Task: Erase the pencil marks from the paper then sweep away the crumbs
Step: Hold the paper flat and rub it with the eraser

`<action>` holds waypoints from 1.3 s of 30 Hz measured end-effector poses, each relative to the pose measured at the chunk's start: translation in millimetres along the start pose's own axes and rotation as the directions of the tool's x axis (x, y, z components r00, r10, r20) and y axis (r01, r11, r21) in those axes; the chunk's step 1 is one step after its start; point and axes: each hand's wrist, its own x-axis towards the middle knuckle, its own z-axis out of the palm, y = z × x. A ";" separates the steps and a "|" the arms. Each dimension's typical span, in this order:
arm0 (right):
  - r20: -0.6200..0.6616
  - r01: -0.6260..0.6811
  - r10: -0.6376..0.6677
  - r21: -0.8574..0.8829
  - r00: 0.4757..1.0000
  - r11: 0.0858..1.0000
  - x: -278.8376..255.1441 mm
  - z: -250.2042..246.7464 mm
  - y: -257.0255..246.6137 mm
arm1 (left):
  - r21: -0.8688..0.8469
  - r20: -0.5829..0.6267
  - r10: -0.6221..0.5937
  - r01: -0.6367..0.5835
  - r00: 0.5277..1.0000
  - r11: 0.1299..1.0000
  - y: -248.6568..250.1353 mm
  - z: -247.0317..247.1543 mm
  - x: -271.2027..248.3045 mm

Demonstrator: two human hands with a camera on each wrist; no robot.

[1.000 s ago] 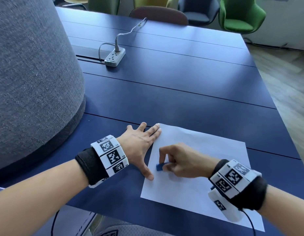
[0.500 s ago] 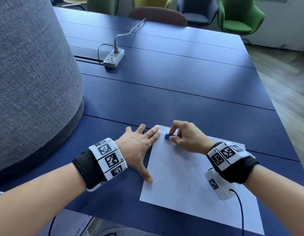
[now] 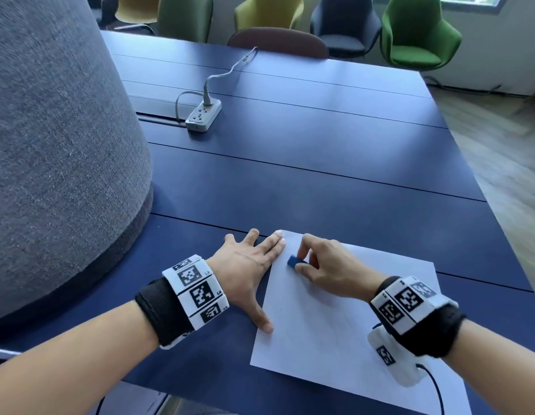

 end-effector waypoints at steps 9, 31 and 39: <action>0.091 0.091 -0.091 -0.004 0.992 0.996 -8.2 4.7 -8.8 | 0.000 0.006 0.002 -0.002 1.000 1.000 0.7 -2.5 -0.6; 0.112 0.174 -0.156 -0.171 0.981 0.970 -15.0 -4.7 -14.2 | 0.021 -0.018 0.014 -0.013 1.000 1.000 -0.6 -0.4 1.0; 0.239 0.288 -0.248 -0.154 0.939 0.945 -34.7 6.4 -25.4 | 0.039 0.001 0.003 -0.003 1.000 0.999 1.0 -1.1 0.9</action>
